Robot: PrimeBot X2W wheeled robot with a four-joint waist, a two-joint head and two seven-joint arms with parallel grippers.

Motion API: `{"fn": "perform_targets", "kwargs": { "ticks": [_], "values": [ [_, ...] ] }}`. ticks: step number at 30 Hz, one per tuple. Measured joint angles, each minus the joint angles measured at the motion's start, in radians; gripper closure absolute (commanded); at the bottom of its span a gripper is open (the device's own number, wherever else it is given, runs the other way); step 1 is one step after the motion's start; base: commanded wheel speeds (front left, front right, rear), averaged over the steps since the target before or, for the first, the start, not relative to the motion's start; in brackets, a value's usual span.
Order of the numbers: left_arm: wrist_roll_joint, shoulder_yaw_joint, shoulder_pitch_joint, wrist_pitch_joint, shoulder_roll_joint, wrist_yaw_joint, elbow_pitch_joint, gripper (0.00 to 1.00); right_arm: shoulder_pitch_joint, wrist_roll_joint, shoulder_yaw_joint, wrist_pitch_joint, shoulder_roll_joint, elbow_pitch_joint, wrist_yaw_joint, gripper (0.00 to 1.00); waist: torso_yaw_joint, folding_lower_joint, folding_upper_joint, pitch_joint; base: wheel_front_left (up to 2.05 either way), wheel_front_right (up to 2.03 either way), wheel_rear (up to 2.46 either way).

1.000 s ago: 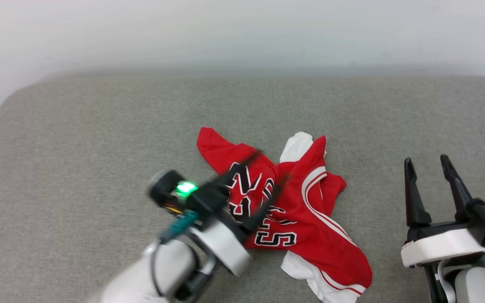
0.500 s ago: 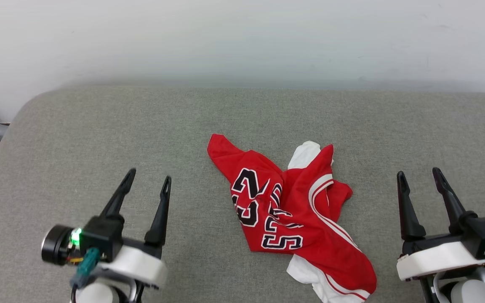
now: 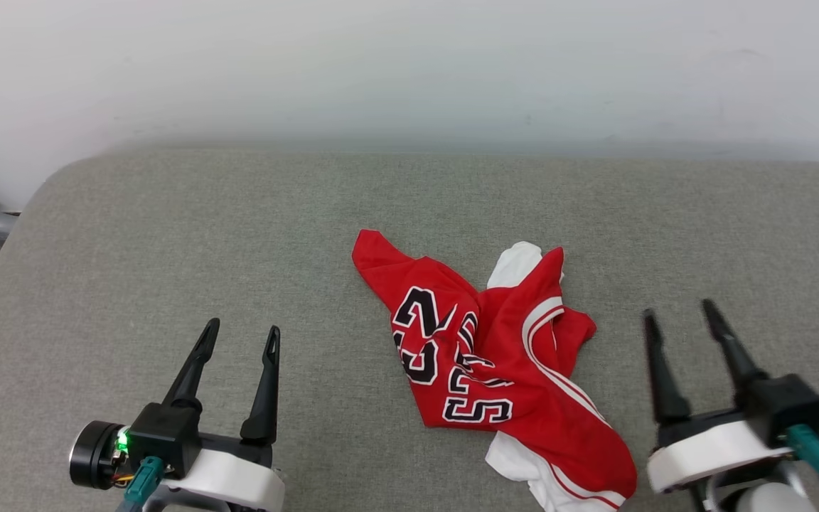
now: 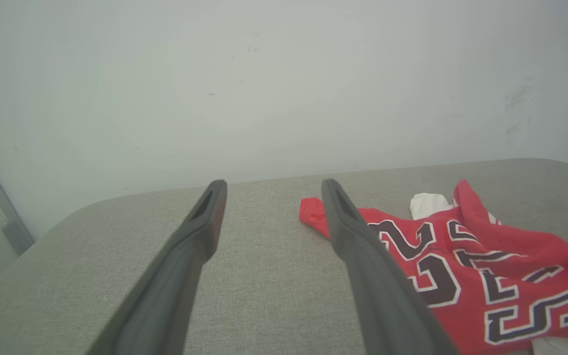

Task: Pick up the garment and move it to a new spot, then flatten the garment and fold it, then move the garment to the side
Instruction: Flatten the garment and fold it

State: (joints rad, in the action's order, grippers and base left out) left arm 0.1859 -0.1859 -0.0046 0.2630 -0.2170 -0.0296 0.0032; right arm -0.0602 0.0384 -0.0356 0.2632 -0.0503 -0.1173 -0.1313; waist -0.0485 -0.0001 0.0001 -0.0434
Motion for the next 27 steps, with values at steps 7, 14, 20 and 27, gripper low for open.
{"fn": "perform_targets", "kwargs": {
  "ticks": [7,14,20,27],
  "values": [
    [-0.027,0.044,-0.004,0.0,0.055,0.049,0.015,0.0,-0.065,-0.065,0.212,-0.127,-0.01,-0.074,0.0,0.0,-0.019,0.0,0.0,-0.013,0.0,0.0,0.0],
    [-0.063,0.067,-0.012,0.0,0.097,0.092,0.031,0.0,-0.251,0.103,0.502,-0.526,-0.158,-0.038,0.0,0.0,-0.051,0.0001,0.0,-0.051,0.0,0.0,0.0],
    [-0.083,0.068,-0.06,0.0,0.129,0.127,0.056,0.0,-0.466,0.27,0.758,-0.902,-0.245,-0.095,0.0,0.0,-0.121,0.0001,0.0,-0.099,0.0,0.0,0.0],
    [-0.087,0.058,-0.088,0.0,0.149,0.138,0.072,0.0,-0.55,0.285,0.846,-1.062,-0.245,-0.276,0.0,0.0,-0.207,0.0002,0.0,-0.134,0.0,0.0,0.0]
  ]
}}
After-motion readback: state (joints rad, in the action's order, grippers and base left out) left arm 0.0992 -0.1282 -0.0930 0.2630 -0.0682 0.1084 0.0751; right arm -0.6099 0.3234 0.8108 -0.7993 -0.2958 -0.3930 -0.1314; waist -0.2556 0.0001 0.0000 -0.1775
